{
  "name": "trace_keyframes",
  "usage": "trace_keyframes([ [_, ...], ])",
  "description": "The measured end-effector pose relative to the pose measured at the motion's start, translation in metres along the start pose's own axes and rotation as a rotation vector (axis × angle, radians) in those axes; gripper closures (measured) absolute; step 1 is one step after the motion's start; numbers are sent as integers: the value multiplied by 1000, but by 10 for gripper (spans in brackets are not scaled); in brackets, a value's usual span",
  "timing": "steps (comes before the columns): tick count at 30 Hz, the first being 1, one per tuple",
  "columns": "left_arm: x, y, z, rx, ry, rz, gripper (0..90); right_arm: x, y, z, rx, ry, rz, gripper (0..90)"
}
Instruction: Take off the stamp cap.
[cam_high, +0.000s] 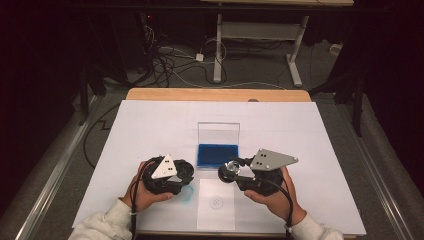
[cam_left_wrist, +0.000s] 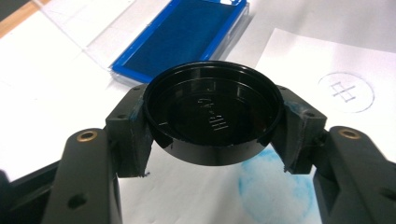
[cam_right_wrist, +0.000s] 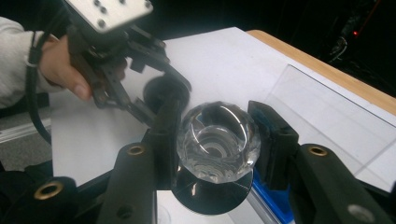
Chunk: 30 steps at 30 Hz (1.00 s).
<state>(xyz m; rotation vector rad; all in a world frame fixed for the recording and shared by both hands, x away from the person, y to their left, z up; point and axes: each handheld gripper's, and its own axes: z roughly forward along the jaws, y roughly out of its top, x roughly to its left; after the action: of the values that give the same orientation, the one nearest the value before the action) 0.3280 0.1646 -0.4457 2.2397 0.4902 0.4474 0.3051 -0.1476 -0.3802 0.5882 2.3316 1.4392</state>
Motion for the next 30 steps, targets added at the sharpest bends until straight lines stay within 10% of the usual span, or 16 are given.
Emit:
trace_keyframes([
  [30, 3, -38, -44, -19, 74, -69, 369, -22, -11, -18, 55, -56, 17, 570],
])
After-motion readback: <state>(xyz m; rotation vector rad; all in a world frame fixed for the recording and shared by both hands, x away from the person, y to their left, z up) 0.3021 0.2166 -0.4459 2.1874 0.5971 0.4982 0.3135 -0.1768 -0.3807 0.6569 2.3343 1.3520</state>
